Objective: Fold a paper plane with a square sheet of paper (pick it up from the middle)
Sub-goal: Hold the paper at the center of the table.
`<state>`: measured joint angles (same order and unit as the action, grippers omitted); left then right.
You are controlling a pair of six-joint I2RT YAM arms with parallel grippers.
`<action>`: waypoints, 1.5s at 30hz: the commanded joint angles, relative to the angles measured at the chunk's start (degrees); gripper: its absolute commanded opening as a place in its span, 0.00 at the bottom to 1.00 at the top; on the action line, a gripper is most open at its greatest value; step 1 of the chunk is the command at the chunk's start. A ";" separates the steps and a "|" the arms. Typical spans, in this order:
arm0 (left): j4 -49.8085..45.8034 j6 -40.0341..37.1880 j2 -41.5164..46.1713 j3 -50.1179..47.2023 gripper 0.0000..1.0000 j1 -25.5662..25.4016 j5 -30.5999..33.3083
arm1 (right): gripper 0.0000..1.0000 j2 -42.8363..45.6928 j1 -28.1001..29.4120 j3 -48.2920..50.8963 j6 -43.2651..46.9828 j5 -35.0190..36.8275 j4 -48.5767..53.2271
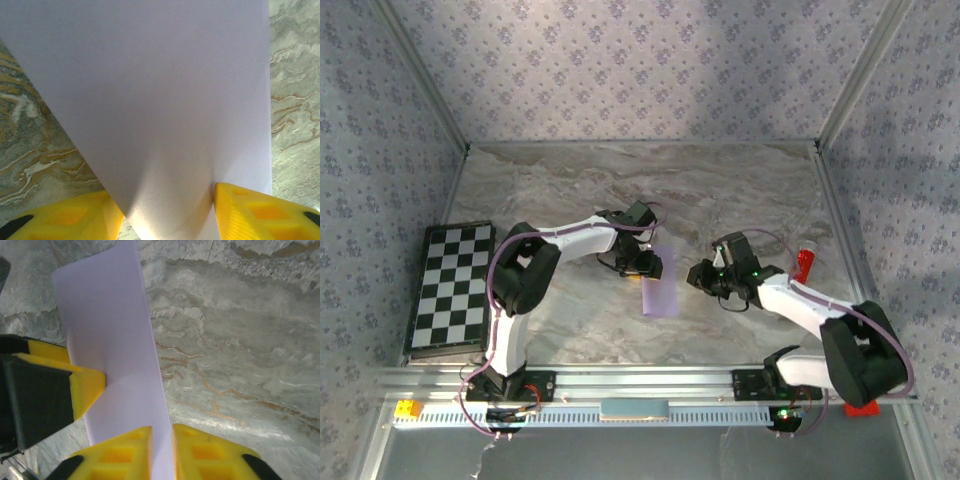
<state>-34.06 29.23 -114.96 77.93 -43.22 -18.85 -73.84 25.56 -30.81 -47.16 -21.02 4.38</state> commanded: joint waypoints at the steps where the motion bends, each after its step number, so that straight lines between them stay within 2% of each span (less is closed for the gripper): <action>1: -0.86 -1.72 -5.18 -1.71 0.53 -0.11 2.81 | 0.17 -3.06 0.55 -3.37 1.17 -1.14 0.61; 18: -1.61 -2.30 -6.68 -0.54 0.54 -0.24 3.02 | 0.13 -11.38 2.59 -8.32 1.54 -1.84 -0.15; 24: -2.12 -2.79 -7.16 -0.24 0.54 -0.21 3.04 | 0.12 -13.35 3.05 -9.39 1.63 -4.78 -2.22; 31: -1.82 -2.61 -7.38 -0.41 0.54 -0.32 3.03 | 0.06 -17.73 3.68 -12.16 1.88 -5.35 -2.53; 40: -1.61 -2.50 -7.65 -0.42 0.54 -0.47 2.82 | 0.05 -22.66 3.90 -12.31 3.70 -4.13 -0.18; 45: -1.45 -2.25 -7.40 -0.32 0.54 -0.57 2.76 | 0.05 -24.40 4.06 -10.87 5.40 -0.32 3.48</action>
<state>-36.23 28.27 -116.36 79.90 -43.22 -18.90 -95.70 29.19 -42.94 -43.88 -25.15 2.22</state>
